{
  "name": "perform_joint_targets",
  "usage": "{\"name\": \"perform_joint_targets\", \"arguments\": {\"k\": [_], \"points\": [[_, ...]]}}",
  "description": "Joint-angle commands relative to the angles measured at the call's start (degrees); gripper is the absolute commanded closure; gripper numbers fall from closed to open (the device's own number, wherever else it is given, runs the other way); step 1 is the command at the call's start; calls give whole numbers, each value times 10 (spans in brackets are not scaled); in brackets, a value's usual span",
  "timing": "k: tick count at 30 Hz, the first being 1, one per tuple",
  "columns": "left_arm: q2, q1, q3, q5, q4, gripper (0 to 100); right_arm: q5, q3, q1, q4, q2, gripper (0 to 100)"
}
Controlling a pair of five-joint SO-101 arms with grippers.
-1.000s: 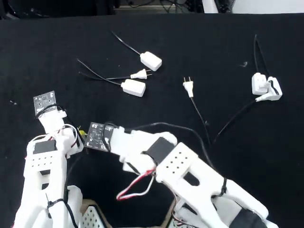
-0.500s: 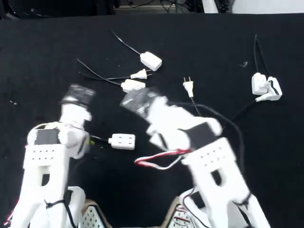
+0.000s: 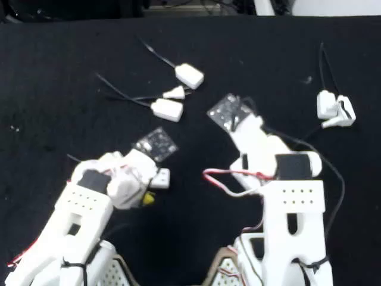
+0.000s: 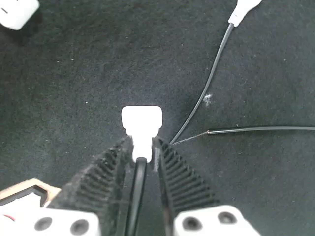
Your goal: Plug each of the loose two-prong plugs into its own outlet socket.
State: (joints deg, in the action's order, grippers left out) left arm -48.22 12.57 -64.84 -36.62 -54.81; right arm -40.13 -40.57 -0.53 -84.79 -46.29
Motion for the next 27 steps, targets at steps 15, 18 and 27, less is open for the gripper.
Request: {"name": "perform_joint_targets", "arguments": {"k": [15,18,27], "points": [[337,8,167,-4,151,690,-4,28,13,-25,-22,988],[368,6,193,-5,151,691,-4,28,13,-35,-22,988],[379,4,225,-8,154,954,-5,4,12,-30,-22,988]]}}
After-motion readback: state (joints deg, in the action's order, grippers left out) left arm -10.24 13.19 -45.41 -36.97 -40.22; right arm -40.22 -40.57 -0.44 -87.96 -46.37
